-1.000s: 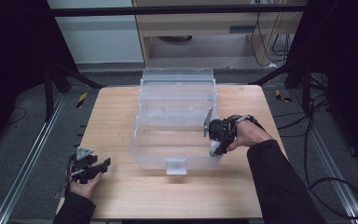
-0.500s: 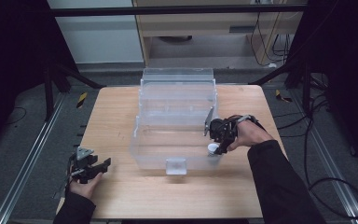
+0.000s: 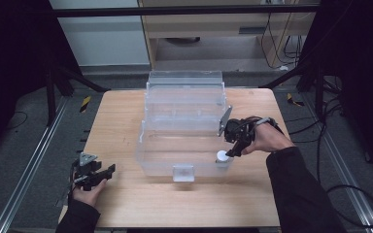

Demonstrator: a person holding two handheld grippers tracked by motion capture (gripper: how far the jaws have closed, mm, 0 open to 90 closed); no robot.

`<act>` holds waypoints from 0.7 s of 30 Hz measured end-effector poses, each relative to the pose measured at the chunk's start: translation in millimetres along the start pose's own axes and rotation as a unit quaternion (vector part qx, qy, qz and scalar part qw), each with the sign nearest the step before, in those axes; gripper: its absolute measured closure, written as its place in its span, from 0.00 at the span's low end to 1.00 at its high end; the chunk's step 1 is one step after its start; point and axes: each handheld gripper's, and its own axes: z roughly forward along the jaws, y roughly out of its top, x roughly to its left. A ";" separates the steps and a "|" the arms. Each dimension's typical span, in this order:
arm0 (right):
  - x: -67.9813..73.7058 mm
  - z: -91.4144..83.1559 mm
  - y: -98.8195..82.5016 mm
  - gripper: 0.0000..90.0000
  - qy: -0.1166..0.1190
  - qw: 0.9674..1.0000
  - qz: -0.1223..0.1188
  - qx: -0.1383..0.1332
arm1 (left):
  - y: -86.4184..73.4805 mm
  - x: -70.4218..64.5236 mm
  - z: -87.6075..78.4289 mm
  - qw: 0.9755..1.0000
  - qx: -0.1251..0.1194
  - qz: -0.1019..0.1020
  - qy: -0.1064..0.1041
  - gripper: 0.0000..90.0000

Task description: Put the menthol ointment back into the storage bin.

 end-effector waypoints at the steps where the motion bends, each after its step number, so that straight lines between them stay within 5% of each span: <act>1: 1.4 -3.3 -1.8 0.51 -0.006 1.000 0.004 -0.007 | 0.2 -0.4 -0.3 1.000 -0.001 0.000 0.000 0.45; 10: 12.8 -20.3 -23.7 0.39 -0.035 0.995 0.059 -0.070 | -0.4 -0.9 -0.9 1.000 -0.001 0.005 -0.003 0.45; 11: 15.6 -19.3 -31.5 0.35 -0.042 0.992 0.086 -0.082 | -0.6 -0.3 -2.0 1.000 -0.003 0.006 -0.002 0.45; 16: 23.0 -13.2 -54.0 0.27 -0.059 0.983 0.129 -0.113 | -1.0 -0.7 -2.0 1.000 -0.001 0.003 -0.003 0.44; 21: 34.0 -2.8 -77.6 0.24 -0.086 0.968 0.173 -0.159 | -0.8 -1.9 -1.6 1.000 -0.002 0.006 -0.003 0.44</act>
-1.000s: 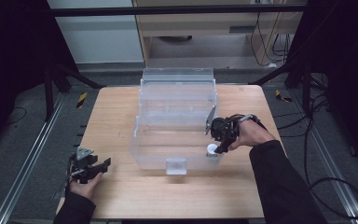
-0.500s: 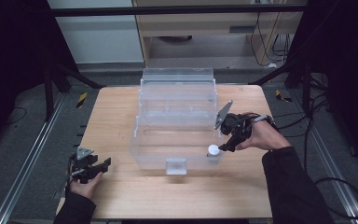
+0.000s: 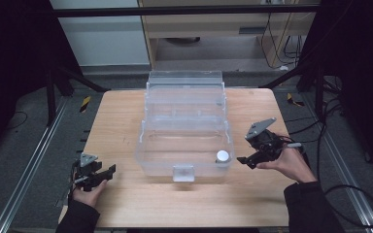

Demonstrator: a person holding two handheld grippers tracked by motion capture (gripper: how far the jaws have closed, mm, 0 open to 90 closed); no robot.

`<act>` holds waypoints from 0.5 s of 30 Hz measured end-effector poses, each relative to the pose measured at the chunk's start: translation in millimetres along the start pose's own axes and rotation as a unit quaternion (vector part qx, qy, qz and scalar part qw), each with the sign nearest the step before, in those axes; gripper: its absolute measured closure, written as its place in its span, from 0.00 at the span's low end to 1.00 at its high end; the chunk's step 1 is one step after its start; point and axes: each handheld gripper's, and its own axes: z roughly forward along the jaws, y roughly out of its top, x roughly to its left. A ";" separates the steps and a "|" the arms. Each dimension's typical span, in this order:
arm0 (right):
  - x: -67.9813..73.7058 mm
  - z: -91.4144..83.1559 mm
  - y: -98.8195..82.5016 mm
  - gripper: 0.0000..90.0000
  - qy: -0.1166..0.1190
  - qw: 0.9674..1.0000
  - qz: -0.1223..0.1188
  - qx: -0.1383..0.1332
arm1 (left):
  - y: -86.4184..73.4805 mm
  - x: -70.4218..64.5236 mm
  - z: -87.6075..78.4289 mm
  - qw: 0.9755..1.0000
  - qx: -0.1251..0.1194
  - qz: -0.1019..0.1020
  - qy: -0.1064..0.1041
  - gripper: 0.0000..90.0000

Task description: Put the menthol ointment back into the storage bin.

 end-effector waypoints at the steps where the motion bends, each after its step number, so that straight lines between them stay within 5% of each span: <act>1: 0.0 0.0 0.0 0.24 0.000 1.000 0.000 0.000 | 0.0 0.0 0.0 1.000 0.000 0.000 0.000 0.44; 10: 5.7 7.9 -42.9 0.19 -0.041 0.994 0.087 -0.051 | -0.3 -0.8 -0.1 1.000 0.001 0.003 -0.001 0.44; 15: 2.4 18.3 -70.4 0.19 -0.059 0.983 0.155 -0.075 | -0.9 -2.1 0.9 1.000 0.003 0.006 -0.003 0.43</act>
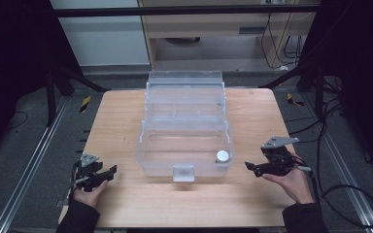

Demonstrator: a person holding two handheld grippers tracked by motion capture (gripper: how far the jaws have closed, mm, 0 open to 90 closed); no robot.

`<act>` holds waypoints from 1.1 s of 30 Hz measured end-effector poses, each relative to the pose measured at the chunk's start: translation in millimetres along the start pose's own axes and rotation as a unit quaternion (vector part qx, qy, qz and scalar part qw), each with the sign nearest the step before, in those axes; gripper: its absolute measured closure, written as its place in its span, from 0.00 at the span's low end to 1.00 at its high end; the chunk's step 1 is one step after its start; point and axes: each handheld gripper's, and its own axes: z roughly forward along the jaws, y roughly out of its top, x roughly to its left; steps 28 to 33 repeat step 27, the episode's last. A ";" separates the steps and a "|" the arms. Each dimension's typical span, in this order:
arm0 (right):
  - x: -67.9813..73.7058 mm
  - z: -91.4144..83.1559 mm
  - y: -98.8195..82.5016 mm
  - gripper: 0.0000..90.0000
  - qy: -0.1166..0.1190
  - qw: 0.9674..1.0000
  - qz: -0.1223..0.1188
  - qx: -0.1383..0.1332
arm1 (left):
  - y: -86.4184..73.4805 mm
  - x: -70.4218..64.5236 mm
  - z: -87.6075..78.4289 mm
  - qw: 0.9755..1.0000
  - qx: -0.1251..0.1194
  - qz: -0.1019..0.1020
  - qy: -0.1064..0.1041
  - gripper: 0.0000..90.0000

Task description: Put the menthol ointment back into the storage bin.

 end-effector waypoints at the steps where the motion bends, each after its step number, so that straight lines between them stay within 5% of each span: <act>1: -1.9 1.0 -4.0 0.19 -0.001 1.000 0.005 0.000 | -0.2 -0.2 -0.2 1.000 -0.001 0.000 0.000 0.43; 14: -28.6 11.7 -43.2 0.12 -0.045 0.996 0.075 -0.024 | -3.4 0.2 5.7 1.000 0.004 0.014 0.003 0.34; 21: -40.4 14.2 -59.1 0.09 -0.070 0.993 0.091 -0.041 | -4.7 3.8 6.6 1.000 -0.001 0.016 0.010 0.30; 33: -44.7 14.6 -66.0 0.07 -0.073 0.991 0.107 -0.036 | -5.9 6.5 7.1 1.000 -0.008 0.013 0.015 0.29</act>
